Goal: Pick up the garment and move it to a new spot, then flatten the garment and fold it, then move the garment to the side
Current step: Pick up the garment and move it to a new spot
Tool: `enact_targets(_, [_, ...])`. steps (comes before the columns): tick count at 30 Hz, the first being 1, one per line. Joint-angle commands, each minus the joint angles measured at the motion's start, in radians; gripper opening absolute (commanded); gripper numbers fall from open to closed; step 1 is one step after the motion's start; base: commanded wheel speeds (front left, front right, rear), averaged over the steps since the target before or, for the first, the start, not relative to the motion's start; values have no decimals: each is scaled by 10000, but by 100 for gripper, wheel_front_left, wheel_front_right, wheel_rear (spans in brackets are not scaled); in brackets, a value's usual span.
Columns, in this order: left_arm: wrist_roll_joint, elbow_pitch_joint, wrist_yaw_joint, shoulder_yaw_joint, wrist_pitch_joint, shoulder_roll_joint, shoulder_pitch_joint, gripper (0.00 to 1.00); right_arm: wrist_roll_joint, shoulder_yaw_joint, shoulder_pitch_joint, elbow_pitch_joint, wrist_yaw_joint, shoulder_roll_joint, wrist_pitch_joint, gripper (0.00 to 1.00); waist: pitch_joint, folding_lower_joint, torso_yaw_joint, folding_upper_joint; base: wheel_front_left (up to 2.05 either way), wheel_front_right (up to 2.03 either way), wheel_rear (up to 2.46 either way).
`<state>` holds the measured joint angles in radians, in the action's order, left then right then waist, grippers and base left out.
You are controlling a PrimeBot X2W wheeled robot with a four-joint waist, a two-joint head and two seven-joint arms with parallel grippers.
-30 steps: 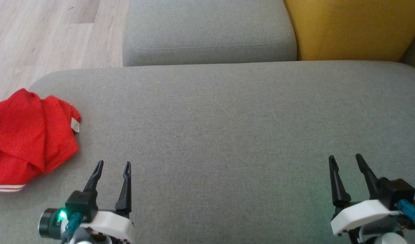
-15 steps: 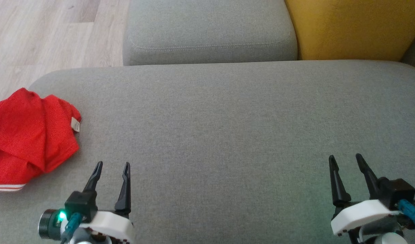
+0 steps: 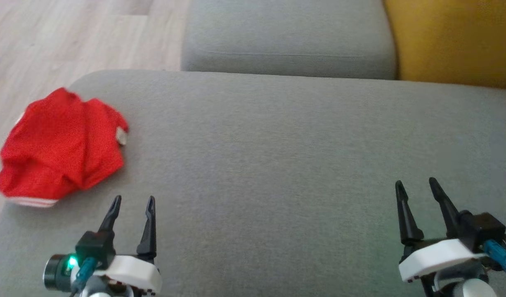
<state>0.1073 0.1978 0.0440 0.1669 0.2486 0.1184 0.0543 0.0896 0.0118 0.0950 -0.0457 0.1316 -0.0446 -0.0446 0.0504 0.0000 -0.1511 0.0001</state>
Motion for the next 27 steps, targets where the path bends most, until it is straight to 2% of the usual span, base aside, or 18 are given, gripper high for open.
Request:
enact_targets(1, [-44, -305, 16, -434, 132, 74, -603, 100, 62, -279, -288, 407, -9, -57, -73, 100, -30, 0, -401, -1, 0, 0, 0])
enact_targets(6, [-22, -336, 14, -543, 132, 117, -660, 100, 157, -548, -305, 586, -9, -57, -40, 100, -100, 0, -1279, -1, 0, 0, 0])
enact_targets(13, [26, -419, 57, -777, 132, 175, -631, 100, 279, -851, -364, 724, -9, -57, -14, 100, -182, 0, -2139, -1, 0, 0, 0])
enact_targets(19, [23, -424, 64, -901, 132, 197, -635, 100, 174, -908, -399, 748, -9, -57, 48, 100, -231, 0, -2506, -1, 0, 0, 0])
enact_targets(27, [13, -449, 67, -991, 132, 134, -654, 100, 151, -866, -378, 799, -9, -57, 92, 100, -265, 0, -2645, -1, 0, 0, 0])
